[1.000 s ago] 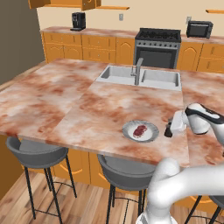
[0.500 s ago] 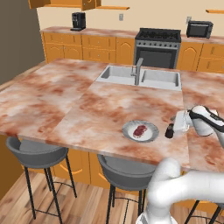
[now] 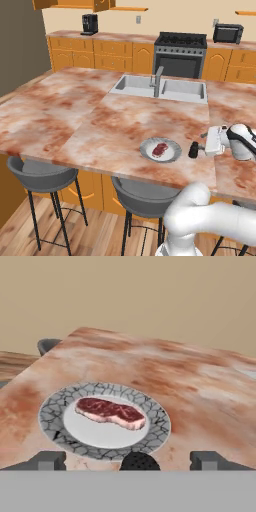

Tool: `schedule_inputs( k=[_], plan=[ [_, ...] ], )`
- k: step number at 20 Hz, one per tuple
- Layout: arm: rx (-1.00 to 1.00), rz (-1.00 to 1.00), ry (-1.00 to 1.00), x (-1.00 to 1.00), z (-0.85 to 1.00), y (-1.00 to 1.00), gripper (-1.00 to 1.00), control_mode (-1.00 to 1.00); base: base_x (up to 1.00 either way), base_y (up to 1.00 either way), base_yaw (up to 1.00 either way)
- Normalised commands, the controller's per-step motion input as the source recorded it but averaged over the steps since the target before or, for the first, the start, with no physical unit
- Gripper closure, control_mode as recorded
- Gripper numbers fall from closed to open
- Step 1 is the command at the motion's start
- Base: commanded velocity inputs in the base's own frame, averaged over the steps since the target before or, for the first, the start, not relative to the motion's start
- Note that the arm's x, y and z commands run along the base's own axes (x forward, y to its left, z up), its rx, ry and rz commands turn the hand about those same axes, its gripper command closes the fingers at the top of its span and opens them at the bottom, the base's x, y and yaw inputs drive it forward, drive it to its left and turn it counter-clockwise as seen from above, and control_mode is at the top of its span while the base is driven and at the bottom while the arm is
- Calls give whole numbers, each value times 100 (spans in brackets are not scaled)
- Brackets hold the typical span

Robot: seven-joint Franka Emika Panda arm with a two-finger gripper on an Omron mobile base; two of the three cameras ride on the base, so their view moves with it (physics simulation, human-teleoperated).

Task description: Retrieve the shaker from the cabinet and place it next the steak on a plate on the dining table.

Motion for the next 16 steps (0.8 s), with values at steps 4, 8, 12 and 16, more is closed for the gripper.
schedule_inputs(
  k=[4,8,12,16],
  plan=[
    [-8,6,-20,-51,62,16,-100,-100,0,0,0],
    [-22,5,-35,-81,71,35,-100,-100,0,0,0],
    [-38,0,-56,-96,63,53,-100,-100,0,0,0],
    [-39,-2,-45,-92,66,59,-100,-100,0,0,0]
  ],
)
